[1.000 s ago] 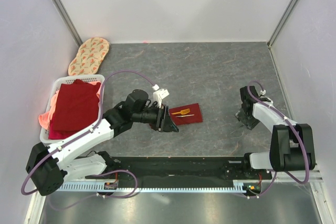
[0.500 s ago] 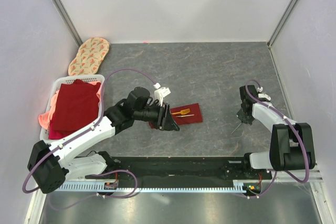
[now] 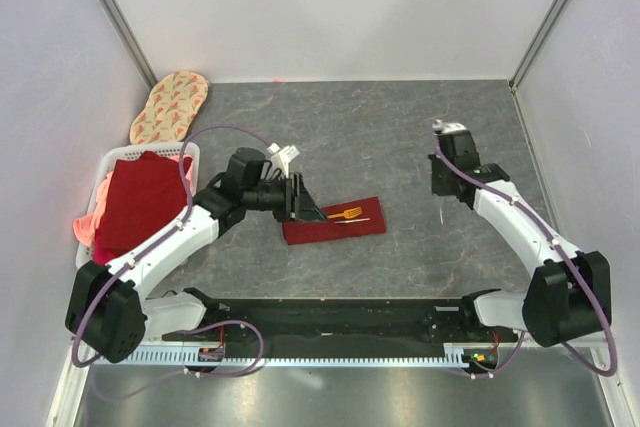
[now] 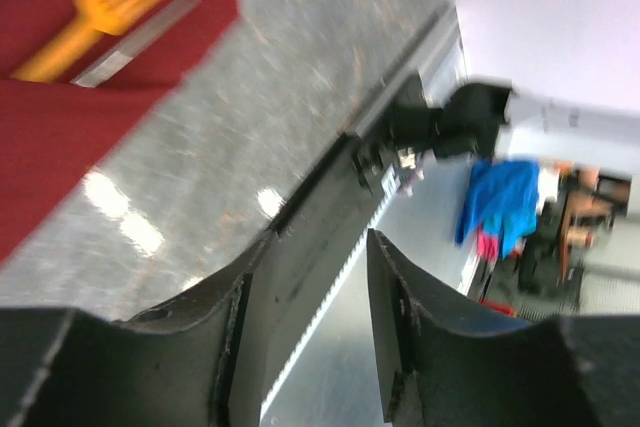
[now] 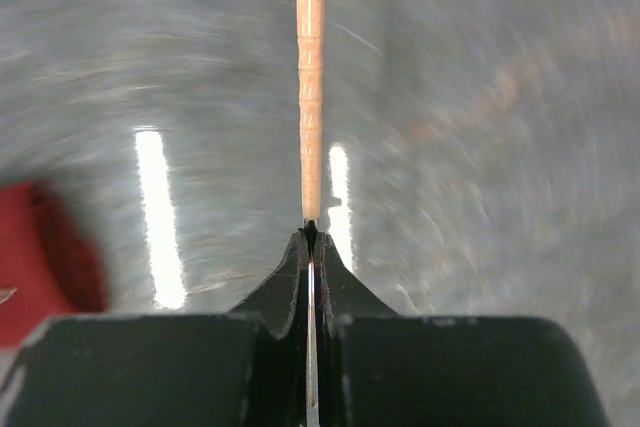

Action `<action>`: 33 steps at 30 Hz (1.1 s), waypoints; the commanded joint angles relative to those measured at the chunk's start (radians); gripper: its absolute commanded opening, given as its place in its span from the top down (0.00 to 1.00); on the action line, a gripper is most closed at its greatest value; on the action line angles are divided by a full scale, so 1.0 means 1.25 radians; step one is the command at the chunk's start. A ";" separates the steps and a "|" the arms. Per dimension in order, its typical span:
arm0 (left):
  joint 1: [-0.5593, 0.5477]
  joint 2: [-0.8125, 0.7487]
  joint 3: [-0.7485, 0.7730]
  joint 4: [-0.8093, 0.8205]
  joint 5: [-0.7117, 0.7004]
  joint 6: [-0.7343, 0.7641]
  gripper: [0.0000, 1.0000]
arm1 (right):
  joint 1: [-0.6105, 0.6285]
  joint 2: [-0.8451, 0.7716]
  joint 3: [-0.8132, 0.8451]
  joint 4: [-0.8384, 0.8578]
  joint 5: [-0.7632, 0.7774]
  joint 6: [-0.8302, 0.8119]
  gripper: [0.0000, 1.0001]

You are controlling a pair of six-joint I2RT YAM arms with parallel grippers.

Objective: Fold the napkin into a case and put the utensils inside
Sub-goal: Pick up the utensils from the corner of the board, then insert the utensils into the folded napkin.

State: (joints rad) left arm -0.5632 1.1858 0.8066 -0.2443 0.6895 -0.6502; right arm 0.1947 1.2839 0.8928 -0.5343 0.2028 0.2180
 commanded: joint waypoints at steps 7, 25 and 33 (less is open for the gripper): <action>0.179 -0.044 -0.148 0.060 -0.002 -0.063 0.63 | 0.213 0.098 0.191 -0.158 -0.029 -0.434 1.00; 0.227 0.021 -0.191 0.049 -0.084 -0.017 0.82 | 0.515 0.272 0.259 -0.275 -0.011 -0.684 1.00; 0.230 0.031 -0.224 0.087 -0.118 -0.043 0.88 | 0.522 0.296 0.231 -0.234 -0.053 -0.702 1.00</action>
State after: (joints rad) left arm -0.2825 1.2270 0.5552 -0.1978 0.5724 -0.6998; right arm 0.8425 1.6356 1.1965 -0.8642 0.1551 -0.6289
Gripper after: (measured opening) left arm 0.124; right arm 0.010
